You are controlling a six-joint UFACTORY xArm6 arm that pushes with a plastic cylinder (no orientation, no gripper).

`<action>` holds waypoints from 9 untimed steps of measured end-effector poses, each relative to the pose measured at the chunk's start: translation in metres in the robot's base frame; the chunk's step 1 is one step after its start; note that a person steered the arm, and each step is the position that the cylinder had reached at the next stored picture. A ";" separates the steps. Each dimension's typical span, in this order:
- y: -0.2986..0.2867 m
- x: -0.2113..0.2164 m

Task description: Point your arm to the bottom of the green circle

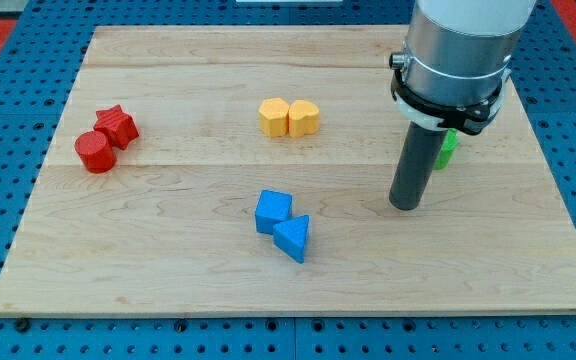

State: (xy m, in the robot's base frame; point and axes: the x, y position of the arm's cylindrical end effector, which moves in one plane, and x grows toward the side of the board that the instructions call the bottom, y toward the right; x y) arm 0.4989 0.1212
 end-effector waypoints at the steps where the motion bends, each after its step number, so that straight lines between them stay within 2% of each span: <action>1: 0.000 0.000; 9: 0.015 -0.003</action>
State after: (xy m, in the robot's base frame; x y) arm 0.4958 0.1359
